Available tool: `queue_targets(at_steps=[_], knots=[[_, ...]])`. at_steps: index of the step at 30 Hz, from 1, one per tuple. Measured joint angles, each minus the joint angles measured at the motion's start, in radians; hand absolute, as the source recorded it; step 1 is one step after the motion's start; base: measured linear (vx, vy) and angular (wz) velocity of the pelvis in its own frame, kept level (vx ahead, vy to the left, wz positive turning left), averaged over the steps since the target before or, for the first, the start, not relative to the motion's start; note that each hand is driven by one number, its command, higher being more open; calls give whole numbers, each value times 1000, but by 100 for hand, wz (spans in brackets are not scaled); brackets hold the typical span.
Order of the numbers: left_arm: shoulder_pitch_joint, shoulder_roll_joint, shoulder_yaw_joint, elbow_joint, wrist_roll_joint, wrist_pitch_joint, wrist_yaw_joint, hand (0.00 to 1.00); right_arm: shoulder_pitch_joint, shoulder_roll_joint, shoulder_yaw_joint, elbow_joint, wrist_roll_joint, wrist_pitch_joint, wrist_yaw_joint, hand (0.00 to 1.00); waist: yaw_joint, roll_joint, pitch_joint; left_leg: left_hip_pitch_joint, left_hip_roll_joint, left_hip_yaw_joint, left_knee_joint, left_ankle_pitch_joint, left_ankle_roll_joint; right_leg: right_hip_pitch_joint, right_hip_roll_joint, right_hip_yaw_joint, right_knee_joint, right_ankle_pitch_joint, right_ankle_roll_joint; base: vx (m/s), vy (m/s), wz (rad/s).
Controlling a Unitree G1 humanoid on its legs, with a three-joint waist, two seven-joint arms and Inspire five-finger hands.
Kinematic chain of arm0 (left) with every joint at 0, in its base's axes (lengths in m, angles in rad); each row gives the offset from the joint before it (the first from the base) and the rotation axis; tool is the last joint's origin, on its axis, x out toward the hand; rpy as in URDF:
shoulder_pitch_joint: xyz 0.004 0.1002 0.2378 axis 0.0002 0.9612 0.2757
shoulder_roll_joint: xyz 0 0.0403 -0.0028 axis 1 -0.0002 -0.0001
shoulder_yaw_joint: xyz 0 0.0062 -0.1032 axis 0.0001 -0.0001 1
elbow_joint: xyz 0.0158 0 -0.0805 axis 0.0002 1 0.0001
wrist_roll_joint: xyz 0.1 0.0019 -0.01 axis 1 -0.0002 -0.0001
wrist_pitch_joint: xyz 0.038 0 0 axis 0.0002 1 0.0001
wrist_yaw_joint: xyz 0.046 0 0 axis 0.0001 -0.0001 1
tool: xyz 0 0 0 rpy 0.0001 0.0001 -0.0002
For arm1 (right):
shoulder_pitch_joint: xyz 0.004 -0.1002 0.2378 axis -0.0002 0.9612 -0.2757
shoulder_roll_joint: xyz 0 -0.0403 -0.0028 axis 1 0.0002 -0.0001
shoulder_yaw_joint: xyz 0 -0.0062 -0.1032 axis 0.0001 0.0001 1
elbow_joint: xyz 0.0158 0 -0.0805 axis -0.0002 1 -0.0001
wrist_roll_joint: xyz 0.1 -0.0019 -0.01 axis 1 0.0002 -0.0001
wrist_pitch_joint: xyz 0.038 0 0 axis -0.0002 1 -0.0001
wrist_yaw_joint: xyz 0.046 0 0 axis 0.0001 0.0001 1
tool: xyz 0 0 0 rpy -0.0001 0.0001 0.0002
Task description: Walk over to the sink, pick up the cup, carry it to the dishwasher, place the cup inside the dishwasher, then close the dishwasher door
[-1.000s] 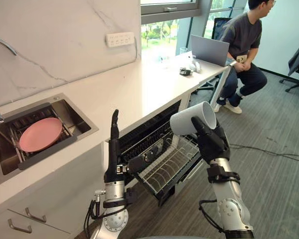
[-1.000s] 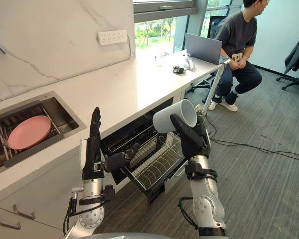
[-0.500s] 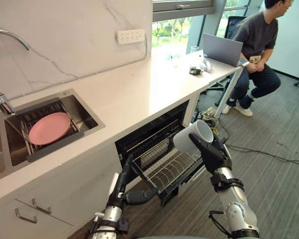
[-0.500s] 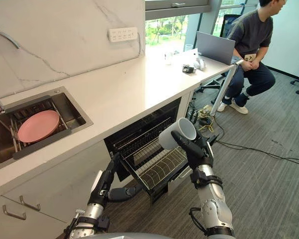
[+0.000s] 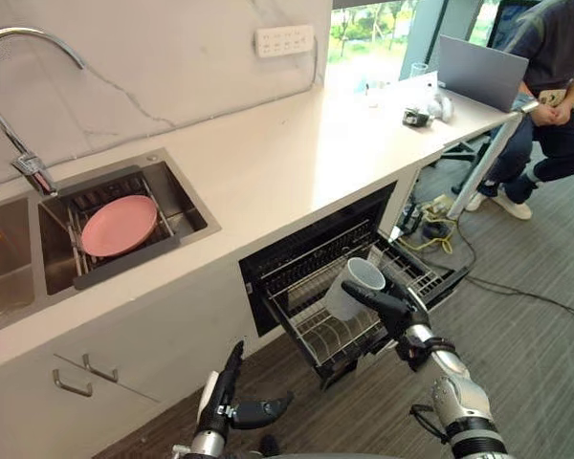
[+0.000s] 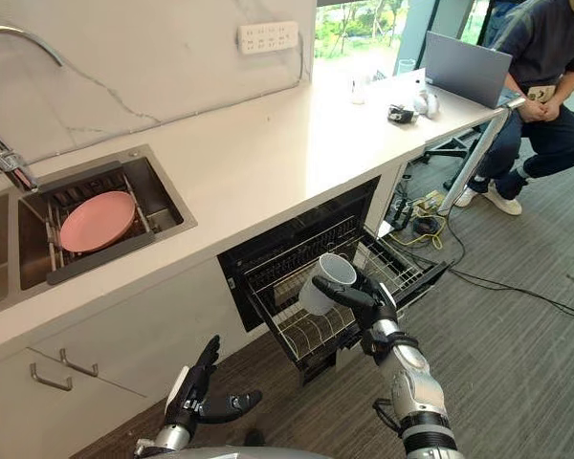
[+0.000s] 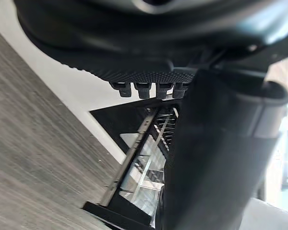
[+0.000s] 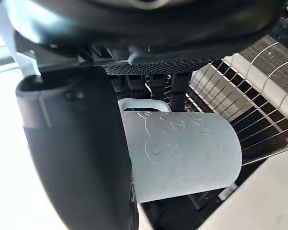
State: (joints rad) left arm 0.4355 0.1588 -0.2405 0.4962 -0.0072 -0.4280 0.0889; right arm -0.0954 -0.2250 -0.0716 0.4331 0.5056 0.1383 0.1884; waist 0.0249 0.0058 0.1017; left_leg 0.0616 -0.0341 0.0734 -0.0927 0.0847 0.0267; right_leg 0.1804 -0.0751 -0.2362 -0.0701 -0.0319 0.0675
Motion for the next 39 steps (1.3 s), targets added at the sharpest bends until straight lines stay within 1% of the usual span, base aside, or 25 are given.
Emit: queue_targets(at_steps=[1,5,8,11,12,14,17,19,22,23,25,26,28,31,33,35,39], knots=[[-1,0,0,16,6,1,1,100,-21,-12,1,37,-2,3,2,0,11,3,4,-2,-2,-5,0,1,1,0,-1,-6,0,-3,4,-17,-5,12],[-1,0,5,40,7,10,9,100,-94,-44,11,139,-31,12,1,0,26,7,29,-10,-10,-36,0,5,1,5,-5,-37,1,-8,7,-13,-3,22],[-5,-2,44,57,6,11,13,100,-169,-76,38,245,-43,18,1,0,48,7,51,-20,-15,-51,0,9,3,2,-8,-52,2,-8,7,-5,5,19],[-14,-2,69,59,8,11,22,100,-251,-109,41,352,-59,22,8,0,68,16,72,-39,-23,-66,0,17,11,-11,-13,-69,6,-8,8,-2,17,17],[-18,-1,78,59,7,11,22,100,-285,-122,41,391,-60,23,12,0,75,17,86,-42,-25,-72,1,20,14,-12,-15,-74,10,-9,9,19,19,17],[-27,0,93,59,7,12,22,100,-326,-141,41,430,-69,24,23,0,82,16,107,-48,-30,-88,2,24,15,-13,-17,-90,14,-11,13,17,7,23],[-37,1,114,59,1,16,21,100,-394,-167,41,472,-77,24,41,0,102,16,137,-63,-32,-95,5,30,15,-28,-20,-97,22,-12,14,-7,3,12],[-46,1,126,58,-13,17,21,100,-449,-179,41,503,-78,24,49,0,108,17,167,-73,-32,-103,5,37,13,-39,-20,-104,31,-12,14,-37,-3,11],[-70,6,138,56,-15,18,21,100,-539,-210,41,565,-99,24,53,0,133,17,215,-109,-31,-121,5,55,13,-76,-19,-120,52,-12,14,-65,3,16],[-72,8,139,53,-17,18,21,100,-555,-213,41,579,-108,24,53,0,138,18,224,-114,-31,-124,5,58,13,-81,-20,-123,54,-12,14,-52,4,19],[-92,14,142,53,-37,32,20,100,-608,-230,43,636,-120,24,54,0,160,16,247,-143,-29,-135,6,67,18,-105,-17,-131,58,-6,10,-46,6,16],[-98,15,144,53,-43,35,20,100,-619,-234,43,648,-125,24,54,0,164,16,253,-150,-29,-141,6,72,20,-110,-17,-137,58,-5,9,-34,3,19],[-121,20,153,50,-53,36,20,100,-655,-252,44,664,-152,25,52,0,185,16,281,-171,-27,-148,7,80,20,-129,-14,-146,64,-2,4,-39,-6,13],[-135,27,155,41,-82,43,19,100,-713,-266,61,690,-156,28,49,0,186,16,302,-198,-23,-151,8,86,17,-160,-12,-149,74,1,-1,-48,-7,3],[-150,36,156,16,-96,53,16,100,-740,-290,61,697,-157,36,42,0,198,17,322,-216,-20,-151,9,89,14,-182,-10,-149,84,2,-3,-38,-4,-1],[-164,38,157,12,-122,55,14,100,-754,-303,61,709,-162,47,32,0,205,18,331,-229,-19,-152,12,90,13,-194,-10,-150,89,2,-4,-17,-2,0],[-187,43,156,12,-144,73,9,100,-814,-315,60,772,-208,66,4,0,206,26,345,-262,-19,-156,20,91,13,-229,-11,-153,103,-3,-11,0,0,0]])
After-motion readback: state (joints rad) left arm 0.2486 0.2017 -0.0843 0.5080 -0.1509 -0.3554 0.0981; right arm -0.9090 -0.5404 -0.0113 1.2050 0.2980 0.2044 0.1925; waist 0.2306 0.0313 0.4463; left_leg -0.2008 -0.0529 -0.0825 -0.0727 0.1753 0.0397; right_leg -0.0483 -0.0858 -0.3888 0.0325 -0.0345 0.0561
